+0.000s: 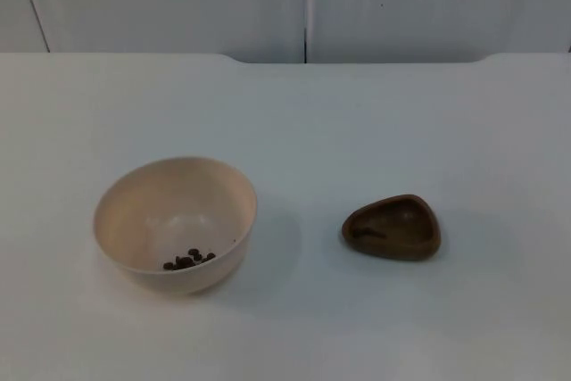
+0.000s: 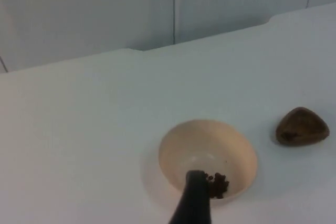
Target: Pick up the bowl with the left hand and pour the coffee beans from the cup into the bowl with the right hand.
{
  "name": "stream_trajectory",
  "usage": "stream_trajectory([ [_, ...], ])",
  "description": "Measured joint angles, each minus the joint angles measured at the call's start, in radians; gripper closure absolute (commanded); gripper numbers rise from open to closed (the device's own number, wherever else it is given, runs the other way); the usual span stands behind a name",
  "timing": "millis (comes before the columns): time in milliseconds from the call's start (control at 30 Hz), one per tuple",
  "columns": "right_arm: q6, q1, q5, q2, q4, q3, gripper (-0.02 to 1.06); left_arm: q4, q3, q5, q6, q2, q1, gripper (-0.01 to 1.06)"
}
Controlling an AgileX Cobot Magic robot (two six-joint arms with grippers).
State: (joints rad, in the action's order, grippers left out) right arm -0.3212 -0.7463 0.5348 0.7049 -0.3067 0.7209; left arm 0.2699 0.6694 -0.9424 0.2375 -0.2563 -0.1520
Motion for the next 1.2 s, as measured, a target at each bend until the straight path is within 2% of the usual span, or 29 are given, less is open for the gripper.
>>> stream_trajectory([
  [167, 0.000, 0.000, 0.010, -0.103, 0.000, -0.051, 0.29, -0.038, -0.094, -0.020, -0.007, 0.082, 0.000, 0.35],
  [400, 0.004, 0.000, 0.043, -0.189, 0.000, -0.084, 0.29, -0.019, -0.141, -0.077, -0.019, 0.177, 0.000, 0.35],
  [567, 0.012, 0.000, 0.129, -0.258, 0.000, -0.088, 0.29, -0.024, -0.145, -0.101, -0.023, 0.250, 0.000, 0.35],
  [800, 0.020, 0.000, 0.217, -0.336, 0.006, -0.088, 0.29, -0.035, -0.169, -0.131, -0.031, 0.252, 0.000, 0.35],
  [933, 0.084, 0.000, 0.281, -0.422, 0.057, -0.096, 0.29, -0.035, -0.169, -0.133, -0.034, 0.252, 0.000, 0.35],
  [1200, 0.169, 0.000, 0.344, -0.571, 0.176, -0.168, 0.29, -0.039, -0.169, -0.135, -0.036, 0.252, 0.000, 0.35],
])
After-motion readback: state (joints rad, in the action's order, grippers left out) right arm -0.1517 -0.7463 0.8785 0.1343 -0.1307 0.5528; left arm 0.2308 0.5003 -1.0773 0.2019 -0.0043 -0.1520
